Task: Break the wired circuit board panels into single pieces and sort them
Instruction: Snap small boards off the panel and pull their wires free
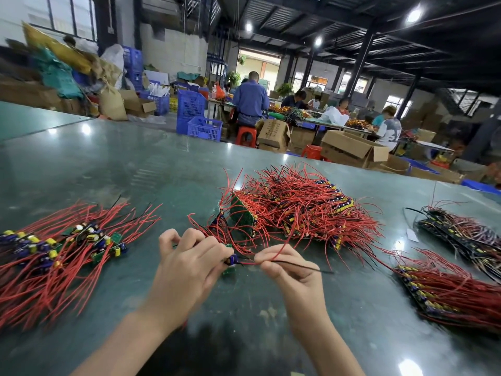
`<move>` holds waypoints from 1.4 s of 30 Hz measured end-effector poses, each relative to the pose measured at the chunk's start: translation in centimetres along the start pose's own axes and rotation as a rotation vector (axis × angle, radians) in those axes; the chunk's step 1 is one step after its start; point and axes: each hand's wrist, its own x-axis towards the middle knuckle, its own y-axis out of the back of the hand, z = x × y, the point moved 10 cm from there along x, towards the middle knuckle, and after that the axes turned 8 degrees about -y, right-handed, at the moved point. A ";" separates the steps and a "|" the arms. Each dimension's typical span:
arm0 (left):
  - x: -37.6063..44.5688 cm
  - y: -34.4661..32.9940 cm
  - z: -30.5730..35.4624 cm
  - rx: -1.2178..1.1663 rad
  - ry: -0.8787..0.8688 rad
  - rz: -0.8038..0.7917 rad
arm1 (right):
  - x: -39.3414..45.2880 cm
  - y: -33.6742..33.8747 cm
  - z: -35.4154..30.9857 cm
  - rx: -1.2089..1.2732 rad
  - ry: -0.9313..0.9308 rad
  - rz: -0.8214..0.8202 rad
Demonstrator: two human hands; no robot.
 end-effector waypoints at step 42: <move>-6.7 -9.6 -0.7 -1.322 1.108 -0.178 | -0.4 -1.3 6.0 -0.076 -0.483 -0.056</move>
